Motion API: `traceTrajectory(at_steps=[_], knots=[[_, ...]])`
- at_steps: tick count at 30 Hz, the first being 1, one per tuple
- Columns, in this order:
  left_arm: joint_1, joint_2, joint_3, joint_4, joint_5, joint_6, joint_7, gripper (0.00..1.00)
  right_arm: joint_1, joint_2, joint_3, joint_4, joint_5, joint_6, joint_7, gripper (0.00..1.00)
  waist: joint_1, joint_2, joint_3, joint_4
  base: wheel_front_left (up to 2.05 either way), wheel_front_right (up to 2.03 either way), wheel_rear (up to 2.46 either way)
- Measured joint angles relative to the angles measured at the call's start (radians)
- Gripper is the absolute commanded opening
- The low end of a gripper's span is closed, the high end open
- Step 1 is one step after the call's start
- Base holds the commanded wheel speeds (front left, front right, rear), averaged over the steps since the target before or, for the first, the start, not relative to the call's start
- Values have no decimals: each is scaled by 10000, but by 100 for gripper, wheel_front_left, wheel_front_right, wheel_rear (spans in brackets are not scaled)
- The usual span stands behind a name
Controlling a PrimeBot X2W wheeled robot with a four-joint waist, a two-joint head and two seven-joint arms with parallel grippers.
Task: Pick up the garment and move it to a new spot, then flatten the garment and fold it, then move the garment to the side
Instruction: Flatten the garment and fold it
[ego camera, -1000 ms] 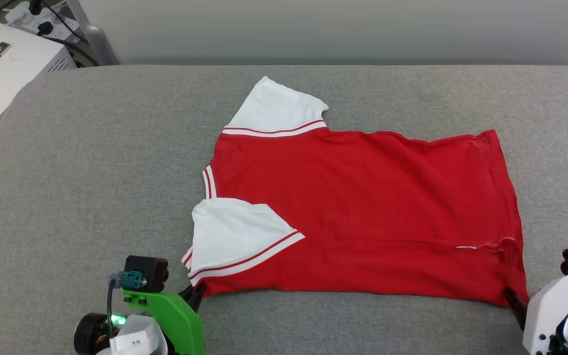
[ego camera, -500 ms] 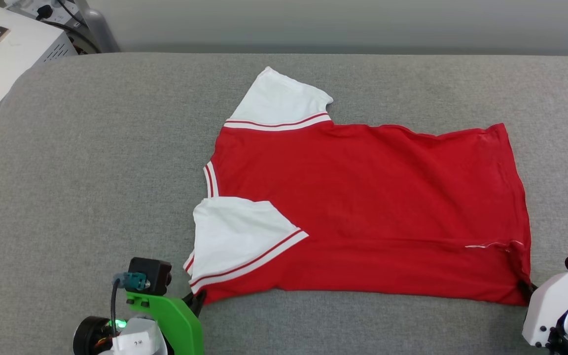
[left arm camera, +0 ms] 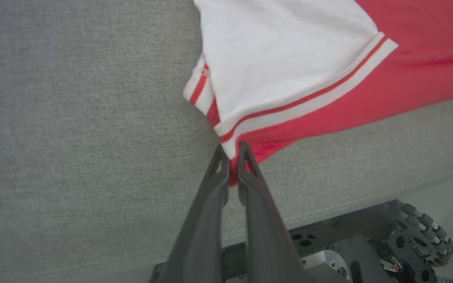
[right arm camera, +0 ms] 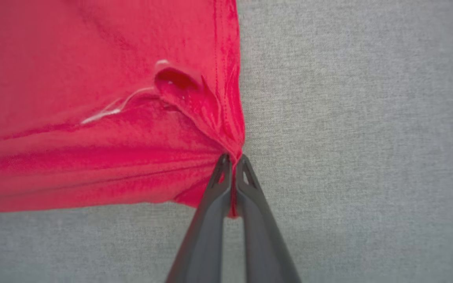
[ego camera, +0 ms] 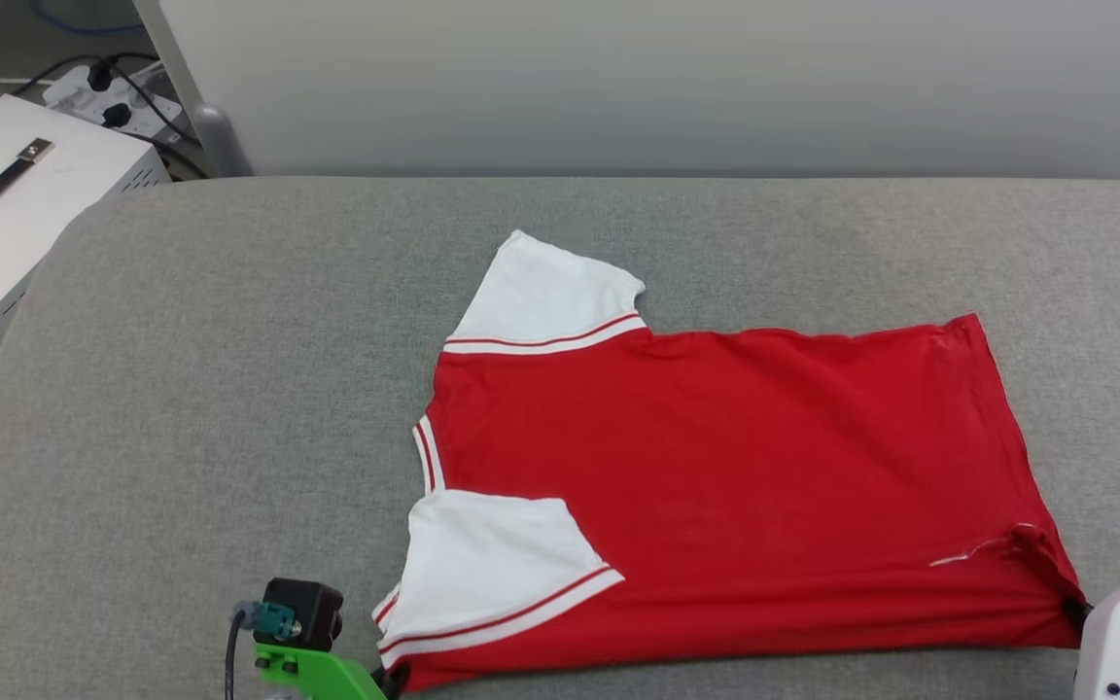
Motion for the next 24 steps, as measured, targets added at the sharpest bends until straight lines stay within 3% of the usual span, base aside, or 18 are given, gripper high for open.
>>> traceTrajectory(at_steps=[11,12,13,14,24], knots=[[501,-240,-240,527,-594,-199,71,0,1119,105,-219,-790,40,0,606,0,0,0,-311,-158,0,0,0],[504,-282,-249,652,-593,-232,17,7,1138,186,-226,-752,38,0,600,1,0,0,-307,-172,0,0,0],[501,-320,-247,780,-562,-245,-123,66,1145,238,-219,-704,6,0,531,47,0,0,-304,-181,0,0,0],[498,-345,-244,882,-518,-244,-244,100,1146,259,-221,-679,-56,0,393,100,0,0,-304,-184,0,0,0],[-47,-546,73,1243,529,-412,-2621,100,1073,366,-230,-974,10,0,-1348,100,0,0,-452,-202,0,0,0]])
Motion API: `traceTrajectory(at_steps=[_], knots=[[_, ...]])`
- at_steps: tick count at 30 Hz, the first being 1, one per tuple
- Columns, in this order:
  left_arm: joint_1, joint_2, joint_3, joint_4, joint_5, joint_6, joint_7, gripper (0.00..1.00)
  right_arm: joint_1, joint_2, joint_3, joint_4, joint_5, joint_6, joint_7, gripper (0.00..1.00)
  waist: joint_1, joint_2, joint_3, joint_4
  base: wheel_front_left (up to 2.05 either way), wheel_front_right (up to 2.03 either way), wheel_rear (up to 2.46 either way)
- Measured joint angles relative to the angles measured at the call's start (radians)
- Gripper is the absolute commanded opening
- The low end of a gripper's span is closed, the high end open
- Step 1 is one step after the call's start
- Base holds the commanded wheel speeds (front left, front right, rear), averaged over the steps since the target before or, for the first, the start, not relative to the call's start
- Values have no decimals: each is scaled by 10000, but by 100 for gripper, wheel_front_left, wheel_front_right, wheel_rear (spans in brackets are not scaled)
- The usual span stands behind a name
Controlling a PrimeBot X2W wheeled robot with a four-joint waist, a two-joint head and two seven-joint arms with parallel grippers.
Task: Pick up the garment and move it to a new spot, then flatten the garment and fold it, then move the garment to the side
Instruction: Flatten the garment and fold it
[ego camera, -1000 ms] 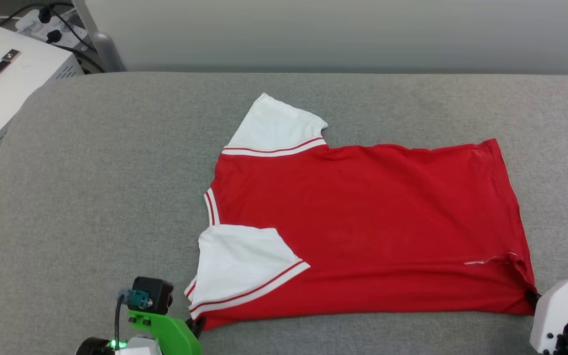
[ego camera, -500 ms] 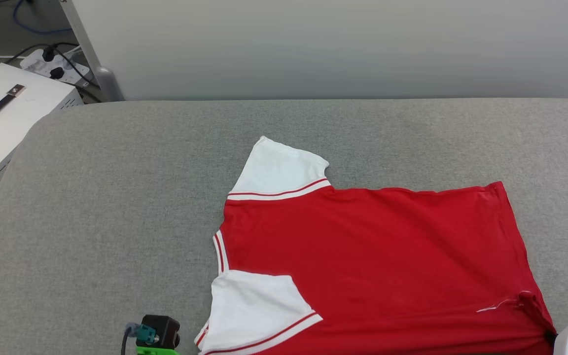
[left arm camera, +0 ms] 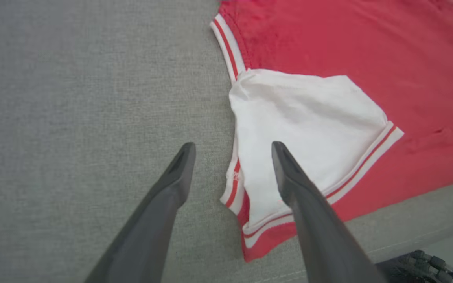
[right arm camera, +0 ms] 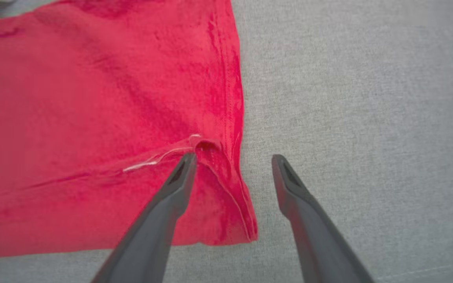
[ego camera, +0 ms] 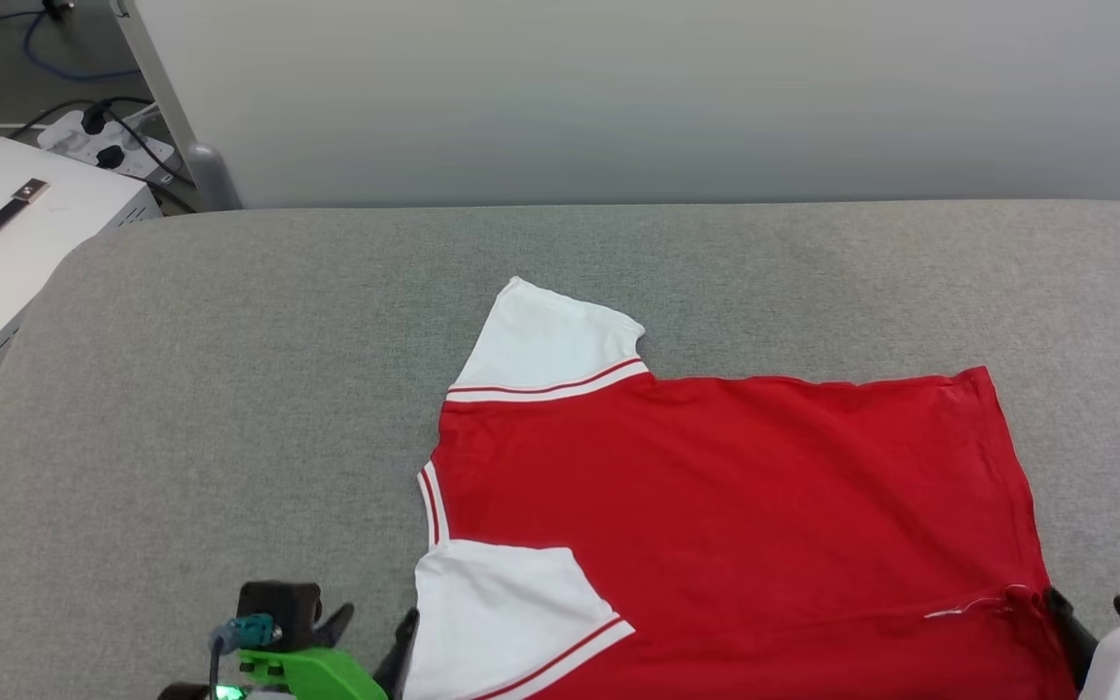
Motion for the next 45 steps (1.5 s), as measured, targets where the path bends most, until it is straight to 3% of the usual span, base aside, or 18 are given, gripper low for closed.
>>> traceTrajectory(at_steps=[9,12,23,29,36,41,45], knots=[[-568,-351,512,146,807,-221,-3258,100,-383,-318,514,-1409,58,0,-2203,100,0,0,-156,-37,0,0,0],[-630,-495,665,288,961,-261,-3902,100,-393,-336,750,-1634,54,0,-2727,100,0,0,-143,-67,0,0,0],[-1054,-1087,1503,96,1868,-874,-4184,100,-531,-140,1235,-1973,-224,0,-3871,100,0,0,354,-299,0,0,0],[-2066,-947,1703,184,2021,-1423,-4134,100,-989,100,1432,-2178,-479,0,-4203,100,0,0,990,-642,0,0,0],[-4607,-278,1839,959,1417,-1902,-1250,100,-1548,311,1799,-2303,-545,0,-4408,100,0,0,1965,-1176,0,0,0],[-6630,447,1662,1716,909,-2265,1496,100,-2065,683,1944,-2236,-656,0,-4644,100,0,0,2635,-1644,0,0,0],[-8078,884,1243,2330,21,-2462,4268,100,-2251,917,2100,-2107,-683,0,-4836,100,1,0,3186,-2027,0,0,0]])
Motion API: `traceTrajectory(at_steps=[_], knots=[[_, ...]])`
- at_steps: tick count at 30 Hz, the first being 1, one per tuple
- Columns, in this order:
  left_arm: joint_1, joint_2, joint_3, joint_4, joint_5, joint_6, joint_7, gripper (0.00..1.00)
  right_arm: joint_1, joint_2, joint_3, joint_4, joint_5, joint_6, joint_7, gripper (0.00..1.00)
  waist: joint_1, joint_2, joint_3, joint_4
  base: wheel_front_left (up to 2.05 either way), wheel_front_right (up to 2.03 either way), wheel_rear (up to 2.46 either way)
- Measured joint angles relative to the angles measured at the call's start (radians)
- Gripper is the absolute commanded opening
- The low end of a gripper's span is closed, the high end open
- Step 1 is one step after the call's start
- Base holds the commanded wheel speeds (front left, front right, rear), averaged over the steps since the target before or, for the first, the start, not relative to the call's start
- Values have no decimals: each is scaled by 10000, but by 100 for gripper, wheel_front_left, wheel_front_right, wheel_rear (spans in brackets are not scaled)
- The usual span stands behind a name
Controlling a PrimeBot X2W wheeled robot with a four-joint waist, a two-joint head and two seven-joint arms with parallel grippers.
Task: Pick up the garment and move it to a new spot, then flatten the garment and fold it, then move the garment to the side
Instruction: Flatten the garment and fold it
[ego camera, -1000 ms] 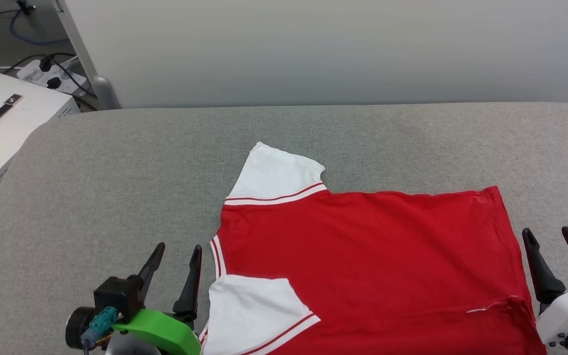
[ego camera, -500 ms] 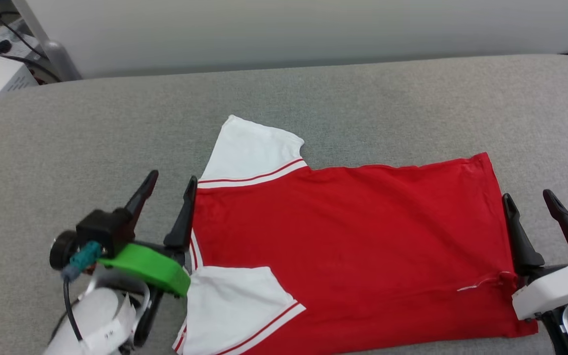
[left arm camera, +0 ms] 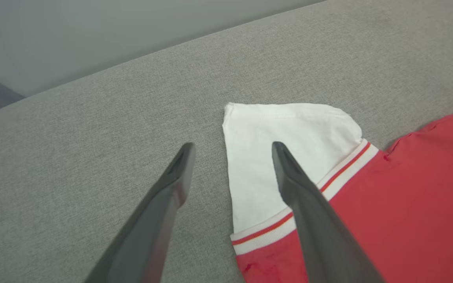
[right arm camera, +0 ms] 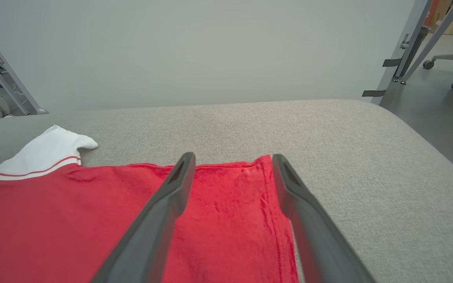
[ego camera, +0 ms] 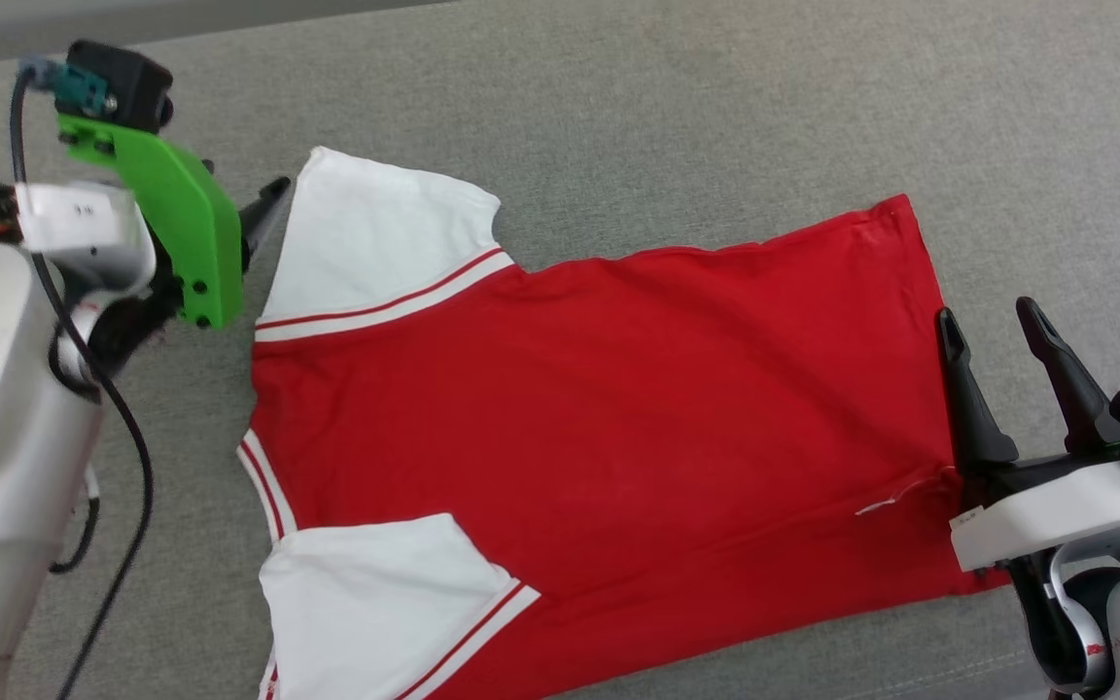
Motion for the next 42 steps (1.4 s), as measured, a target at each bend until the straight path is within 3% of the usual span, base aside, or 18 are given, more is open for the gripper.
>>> traceTrajectory(at_steps=[5,9,22,23,24,27,34,42], knots=[[-1702,393,-299,673,-339,-59,1937,100,-227,84,163,198,-19,0,-253,100,0,0,664,-436,0,0,0],[-2291,495,-506,1337,-671,-86,2780,100,-449,174,405,407,-17,0,-405,100,1,0,1102,-773,0,0,0],[-3054,669,-901,2709,-349,15,2742,100,-792,259,696,1070,92,0,-742,100,0,0,1932,-1527,0,0,0],[-3059,685,-932,2773,-307,46,2744,57,-798,259,694,1093,92,0,-744,100,1,0,1944,-1547,0,0,0],[-3061,688,-970,2821,-295,48,2784,0,-809,253,736,1112,98,0,-752,100,0,0,1942,-1558,0,0,0],[-3055,642,-1093,2826,-318,42,2934,0,-819,238,786,1149,153,0,-752,100,0,0,1868,-1534,0,0,0],[-2695,261,-1070,3030,-476,36,1822,0,-823,-29,598,1126,27,0,-556,100,0,0,1501,-1322,0,0,0],[-2007,-201,-732,2337,-1112,-33,491,0,-822,-1273,458,734,92,0,949,100,0,0,749,-855,0,0,0]])
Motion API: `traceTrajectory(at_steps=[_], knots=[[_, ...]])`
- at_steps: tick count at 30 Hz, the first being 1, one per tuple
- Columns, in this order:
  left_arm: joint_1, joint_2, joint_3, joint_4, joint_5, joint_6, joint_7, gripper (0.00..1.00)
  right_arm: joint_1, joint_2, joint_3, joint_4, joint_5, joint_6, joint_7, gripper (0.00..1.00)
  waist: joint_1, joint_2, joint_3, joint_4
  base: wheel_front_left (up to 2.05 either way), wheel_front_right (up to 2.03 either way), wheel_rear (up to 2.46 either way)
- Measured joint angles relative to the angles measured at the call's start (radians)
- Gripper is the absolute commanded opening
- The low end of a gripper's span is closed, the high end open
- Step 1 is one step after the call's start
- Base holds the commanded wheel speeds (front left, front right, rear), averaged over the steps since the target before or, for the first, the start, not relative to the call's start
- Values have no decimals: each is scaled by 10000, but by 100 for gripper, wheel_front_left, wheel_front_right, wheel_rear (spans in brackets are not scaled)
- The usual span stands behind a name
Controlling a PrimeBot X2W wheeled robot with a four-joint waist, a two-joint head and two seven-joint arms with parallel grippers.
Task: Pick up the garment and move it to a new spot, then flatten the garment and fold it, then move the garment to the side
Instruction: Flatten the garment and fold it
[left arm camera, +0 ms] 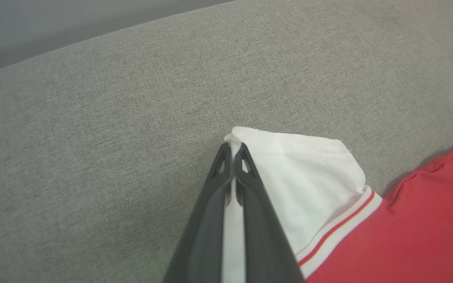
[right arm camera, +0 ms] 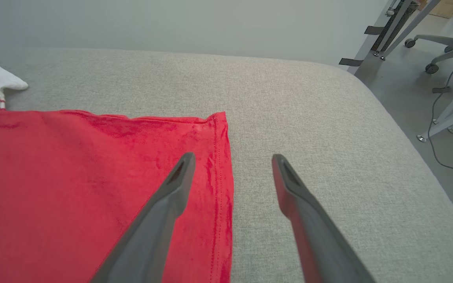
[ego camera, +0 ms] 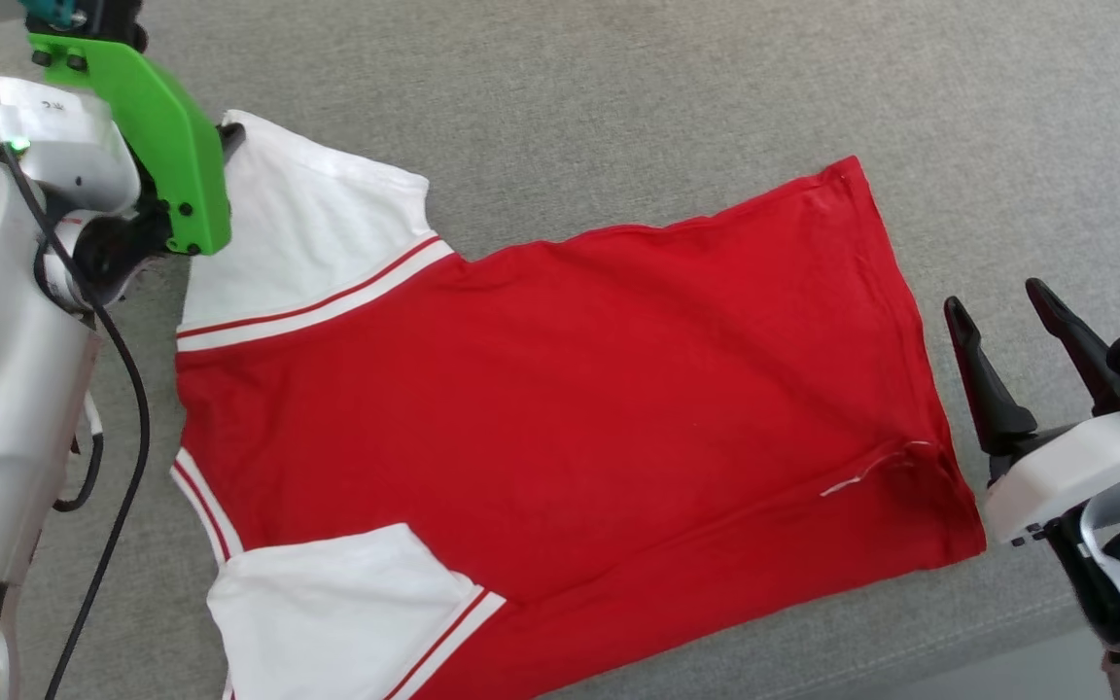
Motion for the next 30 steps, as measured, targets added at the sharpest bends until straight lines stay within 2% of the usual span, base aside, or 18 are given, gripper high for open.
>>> traceTrajectory(at_steps=[10,17,22,30], knots=[[1526,151,-311,-3003,15,13,-725,0,-924,-1626,4,73,1225,0,3994,100,-1,0,-646,1112,0,0,0],[2287,497,-282,-4807,125,412,-1024,0,-2405,-2341,61,892,1756,0,6357,100,-1,0,-528,1857,0,0,0],[2584,520,-253,-5689,198,625,-1164,0,-3325,-2443,61,1668,1783,0,7310,100,-1,0,-146,2174,0,0,0],[2734,527,-313,-6485,487,782,-1361,0,-4258,-2439,267,2995,1427,0,7568,100,0,0,402,2716,0,0,0]])
